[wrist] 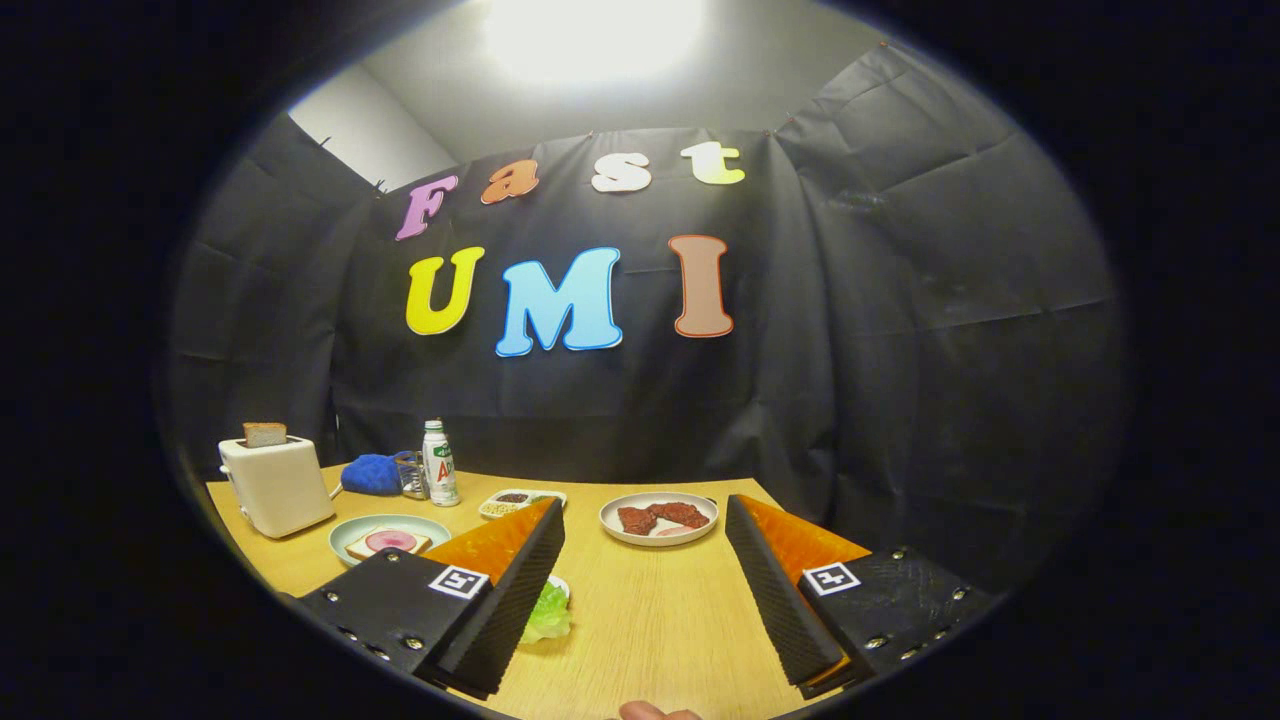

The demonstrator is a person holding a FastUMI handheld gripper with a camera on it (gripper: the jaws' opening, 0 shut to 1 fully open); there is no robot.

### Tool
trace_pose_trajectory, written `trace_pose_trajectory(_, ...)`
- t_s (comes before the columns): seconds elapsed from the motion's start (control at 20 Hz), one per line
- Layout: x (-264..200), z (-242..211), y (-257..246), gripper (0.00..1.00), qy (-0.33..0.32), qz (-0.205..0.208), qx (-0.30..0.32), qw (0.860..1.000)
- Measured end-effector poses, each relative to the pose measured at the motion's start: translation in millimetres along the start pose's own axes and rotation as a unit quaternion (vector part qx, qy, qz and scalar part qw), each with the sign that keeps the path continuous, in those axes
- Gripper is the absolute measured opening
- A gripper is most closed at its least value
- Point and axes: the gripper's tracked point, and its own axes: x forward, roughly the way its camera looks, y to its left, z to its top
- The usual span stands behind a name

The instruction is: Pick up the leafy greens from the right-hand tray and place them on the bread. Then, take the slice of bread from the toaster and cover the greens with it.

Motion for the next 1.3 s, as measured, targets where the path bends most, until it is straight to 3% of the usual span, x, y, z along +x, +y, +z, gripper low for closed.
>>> trace_pose_trajectory(0.55,16,-80,65,0.99,0.112,0.089,-0.003,0.990)
trace_pose_trajectory(1.3,22,-141,88,0.99,0.219,0.090,-0.023,0.971)
